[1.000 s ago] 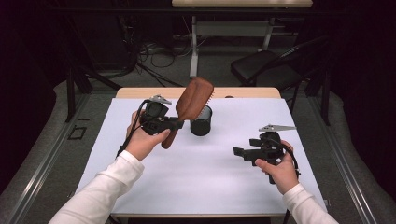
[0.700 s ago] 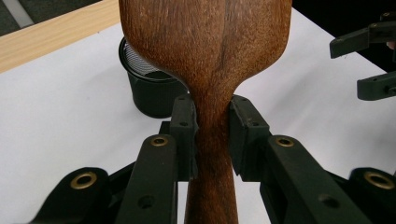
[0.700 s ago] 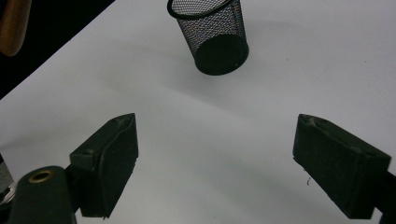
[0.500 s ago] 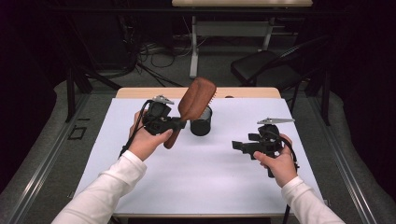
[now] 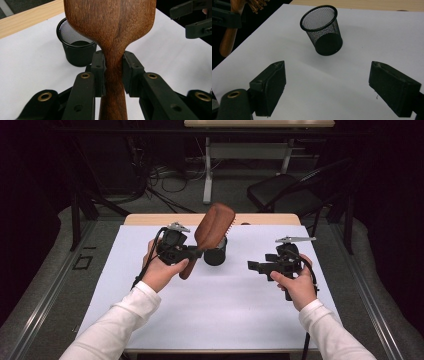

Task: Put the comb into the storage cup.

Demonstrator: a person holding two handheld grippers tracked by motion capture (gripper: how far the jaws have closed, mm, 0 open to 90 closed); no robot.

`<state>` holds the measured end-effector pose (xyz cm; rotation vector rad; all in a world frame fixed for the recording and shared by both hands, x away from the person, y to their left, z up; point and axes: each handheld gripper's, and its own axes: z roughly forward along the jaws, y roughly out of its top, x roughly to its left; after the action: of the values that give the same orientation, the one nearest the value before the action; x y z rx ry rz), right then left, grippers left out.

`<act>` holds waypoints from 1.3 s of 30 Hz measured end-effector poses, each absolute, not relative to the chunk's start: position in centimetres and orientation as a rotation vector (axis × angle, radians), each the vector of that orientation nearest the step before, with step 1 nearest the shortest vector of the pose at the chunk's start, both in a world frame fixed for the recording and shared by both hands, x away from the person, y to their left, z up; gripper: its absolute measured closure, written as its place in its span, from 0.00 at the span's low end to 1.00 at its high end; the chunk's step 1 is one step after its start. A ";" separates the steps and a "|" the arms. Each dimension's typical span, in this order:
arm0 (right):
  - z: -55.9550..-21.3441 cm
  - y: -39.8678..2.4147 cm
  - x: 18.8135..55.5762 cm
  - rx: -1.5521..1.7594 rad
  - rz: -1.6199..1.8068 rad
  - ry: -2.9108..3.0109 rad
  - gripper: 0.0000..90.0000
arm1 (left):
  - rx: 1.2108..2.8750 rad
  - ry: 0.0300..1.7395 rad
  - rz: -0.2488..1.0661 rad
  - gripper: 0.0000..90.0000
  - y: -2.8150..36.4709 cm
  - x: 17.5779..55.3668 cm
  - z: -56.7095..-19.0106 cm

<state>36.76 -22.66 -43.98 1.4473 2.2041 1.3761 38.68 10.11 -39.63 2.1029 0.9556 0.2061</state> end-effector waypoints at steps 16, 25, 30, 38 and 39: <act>-43.2 -22.2 38.2 1.476 1.389 2.190 0.16 | 2.098 0.945 0.187 0.81 9.3 38.9 -40.3; -42.2 -21.3 38.8 1.457 1.399 2.196 0.16 | 2.093 0.942 0.183 0.81 9.0 38.9 -40.5; -41.8 -20.6 39.1 1.452 1.388 2.207 0.16 | 2.094 0.941 0.181 0.81 9.0 38.9 -40.6; -41.0 -19.8 39.6 1.441 1.389 2.219 0.16 | 2.097 0.941 0.176 0.81 9.0 39.0 -40.7; -40.9 -19.7 39.7 1.439 1.388 2.218 0.16 | 2.098 0.940 0.176 0.81 9.0 39.0 -40.7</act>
<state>39.67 -19.67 -40.87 1.4394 2.2180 1.3884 38.97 9.00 -40.67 2.0984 0.9405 0.1756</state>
